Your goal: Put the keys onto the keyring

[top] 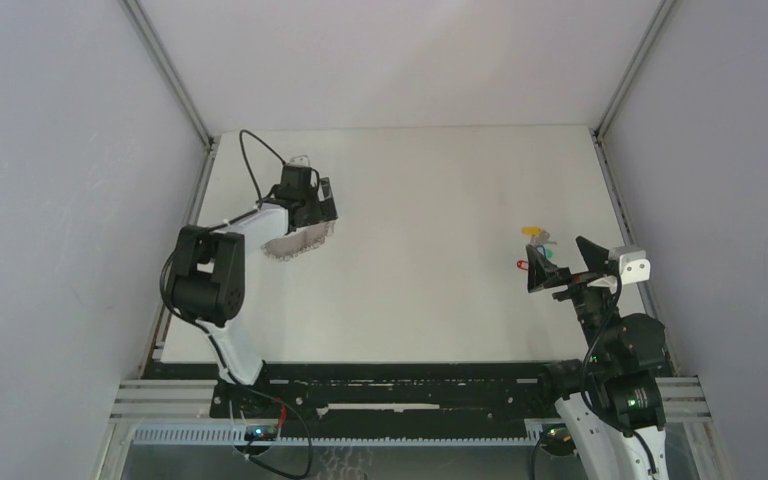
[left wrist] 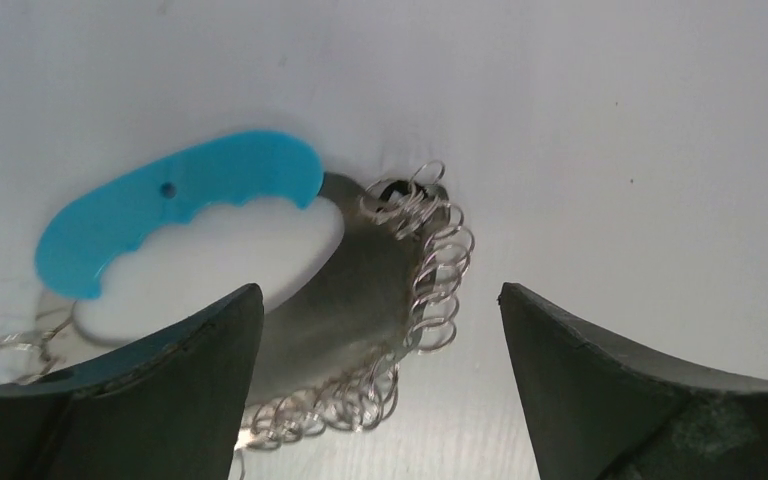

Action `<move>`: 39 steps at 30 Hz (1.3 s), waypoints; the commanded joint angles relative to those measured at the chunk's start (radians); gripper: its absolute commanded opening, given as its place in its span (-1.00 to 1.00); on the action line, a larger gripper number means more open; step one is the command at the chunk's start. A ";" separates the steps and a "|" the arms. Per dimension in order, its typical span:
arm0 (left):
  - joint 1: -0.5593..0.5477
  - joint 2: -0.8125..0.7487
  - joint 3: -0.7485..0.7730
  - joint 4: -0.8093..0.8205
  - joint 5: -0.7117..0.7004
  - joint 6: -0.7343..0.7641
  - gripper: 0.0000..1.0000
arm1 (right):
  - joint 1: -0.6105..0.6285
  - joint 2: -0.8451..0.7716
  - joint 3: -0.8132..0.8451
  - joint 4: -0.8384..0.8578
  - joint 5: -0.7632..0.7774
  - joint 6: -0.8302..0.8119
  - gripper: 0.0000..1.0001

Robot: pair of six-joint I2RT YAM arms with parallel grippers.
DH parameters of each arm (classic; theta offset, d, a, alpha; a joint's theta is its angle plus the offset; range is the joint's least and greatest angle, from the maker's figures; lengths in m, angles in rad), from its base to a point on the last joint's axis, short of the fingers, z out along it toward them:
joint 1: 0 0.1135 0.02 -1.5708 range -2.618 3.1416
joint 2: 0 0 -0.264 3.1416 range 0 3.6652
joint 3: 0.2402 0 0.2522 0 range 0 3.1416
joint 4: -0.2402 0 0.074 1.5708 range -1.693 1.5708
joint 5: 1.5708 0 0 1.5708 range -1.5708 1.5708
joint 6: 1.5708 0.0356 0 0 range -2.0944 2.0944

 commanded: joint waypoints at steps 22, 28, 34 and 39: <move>-0.111 0.087 0.028 -0.059 0.322 0.069 0.22 | 0.010 -0.006 0.008 0.018 -0.006 0.007 1.00; -0.290 0.018 -0.032 -0.089 0.333 0.145 0.20 | 0.012 -0.004 0.009 0.017 -0.011 0.009 1.00; -0.410 -0.130 -0.169 -0.088 0.315 0.192 0.27 | 0.018 0.002 0.008 0.018 -0.022 0.009 1.00; -0.417 -0.273 -0.298 -0.033 0.304 0.161 0.31 | 0.028 0.030 0.016 0.013 -0.062 0.023 1.00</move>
